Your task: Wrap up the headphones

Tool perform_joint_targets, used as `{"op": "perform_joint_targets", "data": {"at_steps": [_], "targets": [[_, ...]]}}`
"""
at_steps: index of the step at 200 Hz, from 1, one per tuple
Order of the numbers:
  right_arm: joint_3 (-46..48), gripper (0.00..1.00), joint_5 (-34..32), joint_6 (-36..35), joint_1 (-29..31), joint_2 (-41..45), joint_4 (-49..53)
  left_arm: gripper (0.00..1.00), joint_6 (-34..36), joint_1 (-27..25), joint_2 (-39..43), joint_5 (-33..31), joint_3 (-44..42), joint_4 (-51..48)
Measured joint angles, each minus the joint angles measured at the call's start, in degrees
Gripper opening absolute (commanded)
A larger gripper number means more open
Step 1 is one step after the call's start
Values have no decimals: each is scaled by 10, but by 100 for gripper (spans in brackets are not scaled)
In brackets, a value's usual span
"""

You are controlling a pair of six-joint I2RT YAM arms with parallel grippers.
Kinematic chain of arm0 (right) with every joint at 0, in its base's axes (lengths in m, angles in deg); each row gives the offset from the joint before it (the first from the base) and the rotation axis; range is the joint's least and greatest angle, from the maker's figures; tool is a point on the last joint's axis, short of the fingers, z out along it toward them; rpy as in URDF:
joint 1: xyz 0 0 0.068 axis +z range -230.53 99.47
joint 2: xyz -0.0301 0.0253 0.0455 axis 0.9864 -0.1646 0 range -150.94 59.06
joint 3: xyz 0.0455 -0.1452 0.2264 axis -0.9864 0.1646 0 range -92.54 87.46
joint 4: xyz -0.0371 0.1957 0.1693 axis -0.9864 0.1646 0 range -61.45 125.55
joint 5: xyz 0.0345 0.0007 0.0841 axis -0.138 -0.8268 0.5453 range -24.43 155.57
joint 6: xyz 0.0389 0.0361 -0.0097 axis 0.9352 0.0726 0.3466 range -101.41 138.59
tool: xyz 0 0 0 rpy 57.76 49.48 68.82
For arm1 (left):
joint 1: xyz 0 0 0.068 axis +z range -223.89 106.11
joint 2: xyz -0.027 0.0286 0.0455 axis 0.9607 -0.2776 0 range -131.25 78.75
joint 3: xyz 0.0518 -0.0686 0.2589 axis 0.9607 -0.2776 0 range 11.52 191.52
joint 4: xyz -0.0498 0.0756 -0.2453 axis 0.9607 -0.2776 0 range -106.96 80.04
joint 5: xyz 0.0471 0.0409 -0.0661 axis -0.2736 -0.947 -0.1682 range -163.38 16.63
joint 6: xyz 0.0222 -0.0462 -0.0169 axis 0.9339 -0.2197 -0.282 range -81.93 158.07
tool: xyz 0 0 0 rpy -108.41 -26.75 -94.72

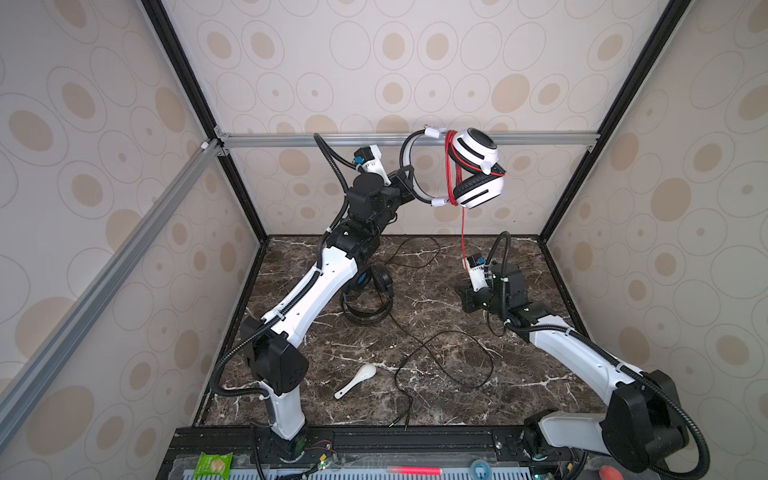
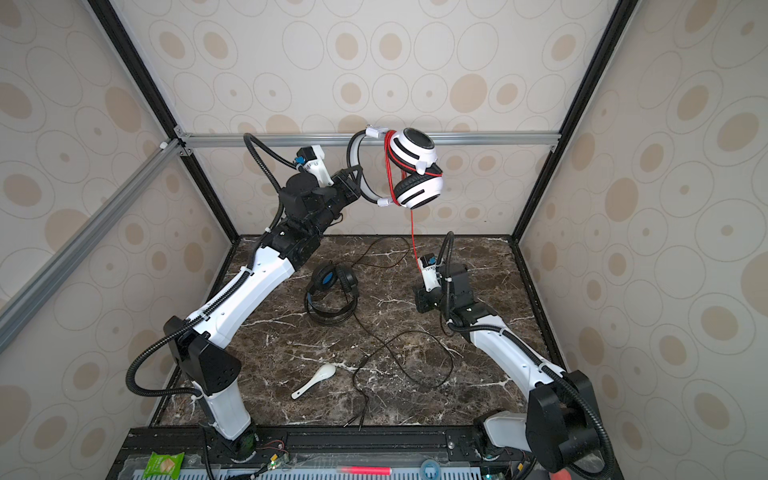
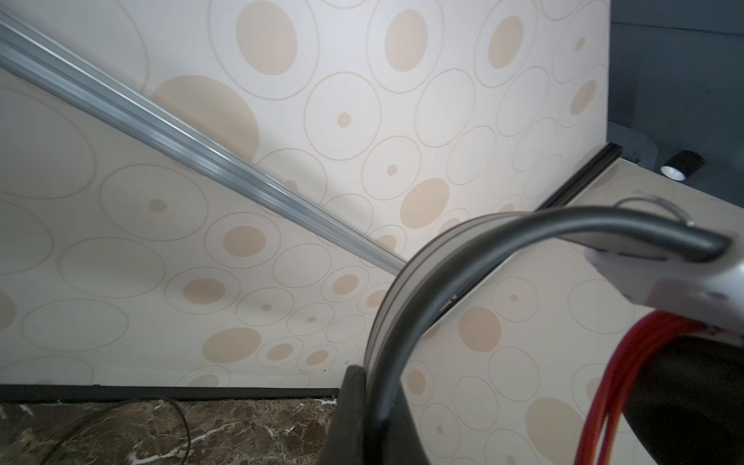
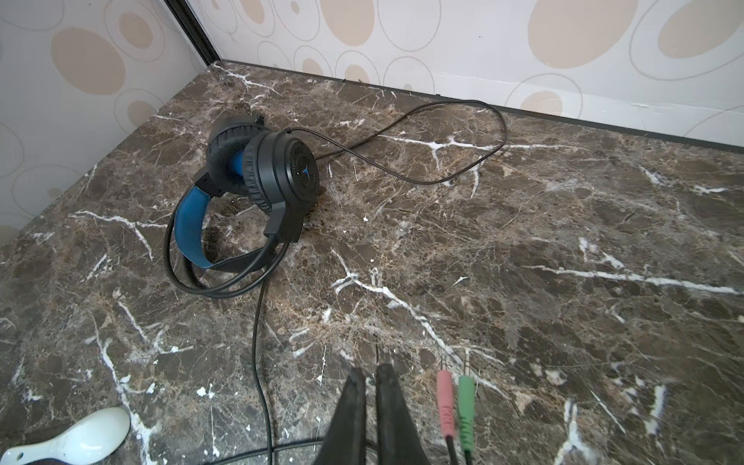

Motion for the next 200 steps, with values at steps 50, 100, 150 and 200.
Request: {"op": "perform_joint_targets", "data": {"at_steps": [50,100,150,200], "targets": [[0,0,-33,-19,43,22,34,0,3,0,-48,-80,42,-57],[-12,0,-54,-44,89,38,79,0,69,-2,-88,-162,51,-111],[-63,0,-73,-80,144,49,134,0,169,-8,-110,-235,22,-139],[-170,0,-110,-141,150,36,201,0,282,-19,-82,-259,-110,-120]]}}
